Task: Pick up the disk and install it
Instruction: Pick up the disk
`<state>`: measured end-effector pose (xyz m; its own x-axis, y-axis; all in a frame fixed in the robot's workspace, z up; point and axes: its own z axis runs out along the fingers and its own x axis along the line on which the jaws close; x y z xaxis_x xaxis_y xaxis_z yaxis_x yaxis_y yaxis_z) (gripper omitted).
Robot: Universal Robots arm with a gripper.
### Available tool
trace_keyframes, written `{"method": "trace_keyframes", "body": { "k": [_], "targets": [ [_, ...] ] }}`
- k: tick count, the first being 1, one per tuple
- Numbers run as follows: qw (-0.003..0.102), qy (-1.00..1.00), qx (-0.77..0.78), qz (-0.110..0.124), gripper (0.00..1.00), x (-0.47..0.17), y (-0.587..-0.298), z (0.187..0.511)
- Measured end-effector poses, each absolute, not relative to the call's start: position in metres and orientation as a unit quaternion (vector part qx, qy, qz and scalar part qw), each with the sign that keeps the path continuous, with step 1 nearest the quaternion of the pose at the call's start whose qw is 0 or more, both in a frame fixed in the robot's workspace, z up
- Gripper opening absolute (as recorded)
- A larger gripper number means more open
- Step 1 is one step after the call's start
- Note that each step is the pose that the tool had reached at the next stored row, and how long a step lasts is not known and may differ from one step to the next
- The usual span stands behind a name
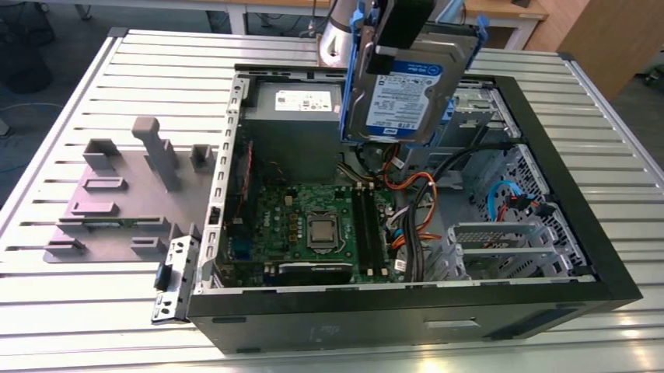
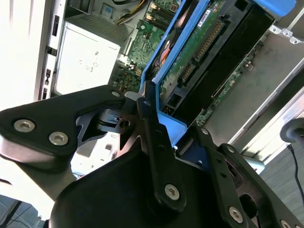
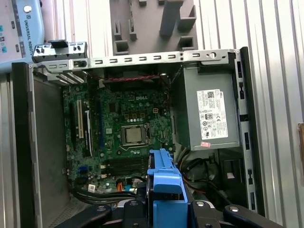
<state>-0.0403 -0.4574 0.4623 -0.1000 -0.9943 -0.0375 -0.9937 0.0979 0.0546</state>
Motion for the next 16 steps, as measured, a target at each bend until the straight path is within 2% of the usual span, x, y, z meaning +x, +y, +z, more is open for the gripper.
{"method": "trace_keyframes", "body": {
  "k": [16],
  "targets": [
    [0.004,-0.741,0.671,-0.033,0.37,-0.0361,-0.459,0.4609]
  ]
}}
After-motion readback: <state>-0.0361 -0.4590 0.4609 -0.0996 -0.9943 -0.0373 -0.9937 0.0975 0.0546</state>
